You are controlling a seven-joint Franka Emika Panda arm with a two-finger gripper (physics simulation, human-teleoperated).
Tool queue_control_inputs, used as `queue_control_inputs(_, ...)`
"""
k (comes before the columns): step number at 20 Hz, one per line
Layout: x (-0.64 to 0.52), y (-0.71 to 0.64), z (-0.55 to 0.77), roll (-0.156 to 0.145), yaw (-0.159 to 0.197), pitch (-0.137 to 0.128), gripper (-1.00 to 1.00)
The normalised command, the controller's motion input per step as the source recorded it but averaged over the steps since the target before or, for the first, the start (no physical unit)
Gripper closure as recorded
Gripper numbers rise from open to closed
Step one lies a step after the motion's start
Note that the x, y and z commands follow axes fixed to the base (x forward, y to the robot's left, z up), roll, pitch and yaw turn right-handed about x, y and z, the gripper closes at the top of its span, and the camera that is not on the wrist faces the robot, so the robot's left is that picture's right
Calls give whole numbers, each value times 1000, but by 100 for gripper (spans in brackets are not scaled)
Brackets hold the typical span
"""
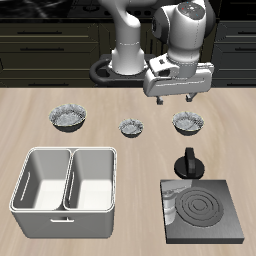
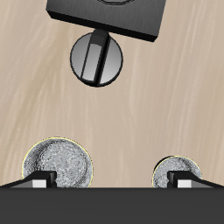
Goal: Turn off the flat stove and place the largest bowl on it
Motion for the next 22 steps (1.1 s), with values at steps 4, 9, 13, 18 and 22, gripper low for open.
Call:
queue_control_inputs(4, -214, -200, -152, 10, 9, 22, -100)
queue_control_inputs(9, -256, -105, -12, 29, 25, -17, -100)
queue_control_inputs(13, -236, -186, 42, 13, 8, -22, -100)
queue_control_inputs(18, -138, -304, 3, 7, 2, -14, -100)
queue_control_inputs(22, -53, -248, -6, -5, -5, -4, -100)
